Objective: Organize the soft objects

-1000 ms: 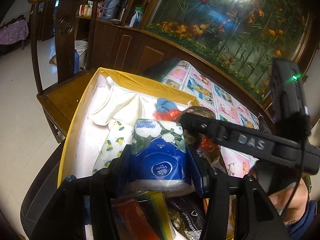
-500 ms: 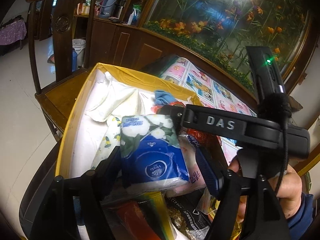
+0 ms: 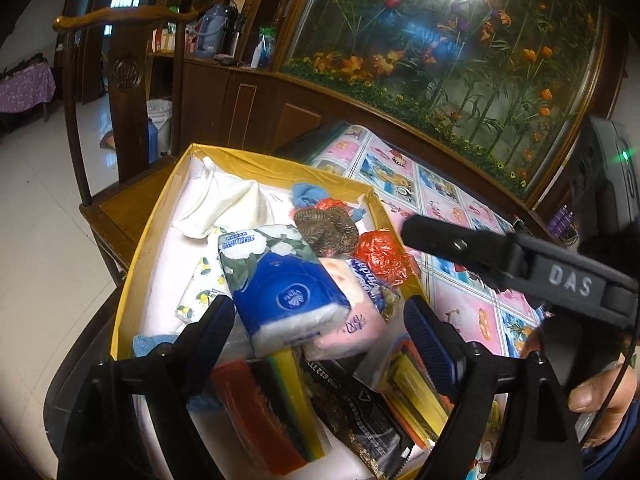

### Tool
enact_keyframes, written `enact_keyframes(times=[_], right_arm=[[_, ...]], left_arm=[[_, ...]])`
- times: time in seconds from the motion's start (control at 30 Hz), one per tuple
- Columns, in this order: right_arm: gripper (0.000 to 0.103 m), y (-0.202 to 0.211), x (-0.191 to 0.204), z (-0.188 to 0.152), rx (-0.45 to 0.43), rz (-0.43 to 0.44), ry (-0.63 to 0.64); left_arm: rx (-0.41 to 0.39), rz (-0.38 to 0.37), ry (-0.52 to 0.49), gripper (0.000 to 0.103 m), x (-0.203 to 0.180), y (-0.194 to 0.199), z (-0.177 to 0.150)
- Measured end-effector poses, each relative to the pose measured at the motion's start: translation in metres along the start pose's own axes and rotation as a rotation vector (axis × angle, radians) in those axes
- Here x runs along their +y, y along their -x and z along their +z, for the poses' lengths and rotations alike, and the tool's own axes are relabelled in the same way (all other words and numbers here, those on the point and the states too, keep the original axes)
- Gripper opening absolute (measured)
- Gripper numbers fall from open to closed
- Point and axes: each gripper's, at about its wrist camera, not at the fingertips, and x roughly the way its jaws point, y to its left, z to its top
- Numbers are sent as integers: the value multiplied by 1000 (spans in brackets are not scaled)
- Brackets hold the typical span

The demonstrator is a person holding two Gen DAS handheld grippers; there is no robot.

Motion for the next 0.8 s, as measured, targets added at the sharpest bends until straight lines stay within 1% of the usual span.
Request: enact_keyframes(times=[0.13,0.23,0.3,0.43,0.53,0.63,0.7,0.8], right_arm=[[85,33,-22,-28,-35,-4,-8],[86,53,-42,-48,-45,-7,-16],[86,66,-57,-64,-51,-26,-13],[88,92,-91,-95,-66,-100,-17],[88,112,-115,-114,-82,-140,-38],[92,135,-137,-133,-132,-179,-67],[92,149,-151,-144,-174,-212,-98],[92,162,-168,-144,-212,-240,-161]], left_arm=[[-43,33,-24,90,-13,14,-9],[-76,54,-38,91,-28,25,-20],[-97,41,-63,96,-45,31,-28],[-120,0,-146,101,-88,31,-42],[-92,-44,-186,102,-121,19,-53],[-30,-68,-211,102,-151,-1,-64],[6,-64,-243,102,-169,-13,-73],[17,-18,-292,102,-187,-26,-83]])
